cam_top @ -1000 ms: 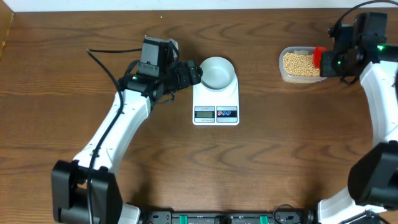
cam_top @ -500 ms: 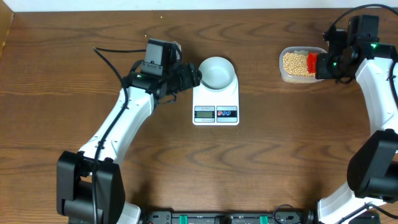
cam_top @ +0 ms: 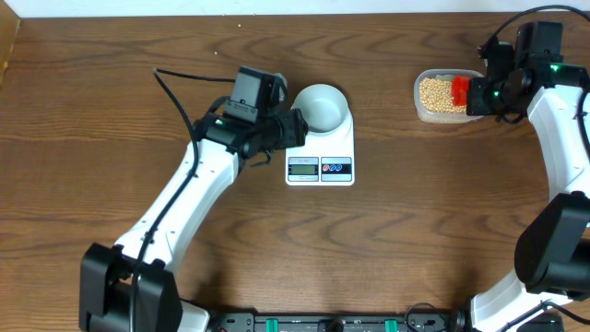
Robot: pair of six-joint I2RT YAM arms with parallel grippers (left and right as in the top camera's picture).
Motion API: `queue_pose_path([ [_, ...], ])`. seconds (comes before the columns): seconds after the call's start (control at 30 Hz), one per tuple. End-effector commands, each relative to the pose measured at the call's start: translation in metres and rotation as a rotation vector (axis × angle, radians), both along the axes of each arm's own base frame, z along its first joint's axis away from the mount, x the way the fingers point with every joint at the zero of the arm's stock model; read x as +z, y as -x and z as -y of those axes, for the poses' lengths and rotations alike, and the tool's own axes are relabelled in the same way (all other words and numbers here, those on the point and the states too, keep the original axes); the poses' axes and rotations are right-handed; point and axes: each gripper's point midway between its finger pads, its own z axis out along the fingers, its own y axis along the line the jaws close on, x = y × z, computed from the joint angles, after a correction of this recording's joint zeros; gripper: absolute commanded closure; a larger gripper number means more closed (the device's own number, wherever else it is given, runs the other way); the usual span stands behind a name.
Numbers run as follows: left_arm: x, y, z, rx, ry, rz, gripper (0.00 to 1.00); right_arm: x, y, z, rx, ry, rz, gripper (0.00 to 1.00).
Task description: Scoop item into bowl and weigh 50g on scale
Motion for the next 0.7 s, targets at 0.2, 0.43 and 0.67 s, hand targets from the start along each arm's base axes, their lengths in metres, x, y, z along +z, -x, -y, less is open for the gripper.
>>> queue_pose_path([
  [0.2, -0.009, 0.025, 0.008, -0.046, -0.173, -0.004, 0.56, 0.014, -0.003, 0.002, -0.047, -0.025, 0.027, 0.99],
  [0.43, -0.020, 0.025, 0.017, -0.020, -0.176, -0.021, 0.87, 0.013, -0.003, 0.002, -0.048, -0.025, 0.026, 0.99],
  [0.67, -0.056, 0.030, 0.044, -0.061, -0.195, -0.076, 0.93, 0.013, -0.002, 0.003, -0.054, -0.023, 0.025, 0.99],
])
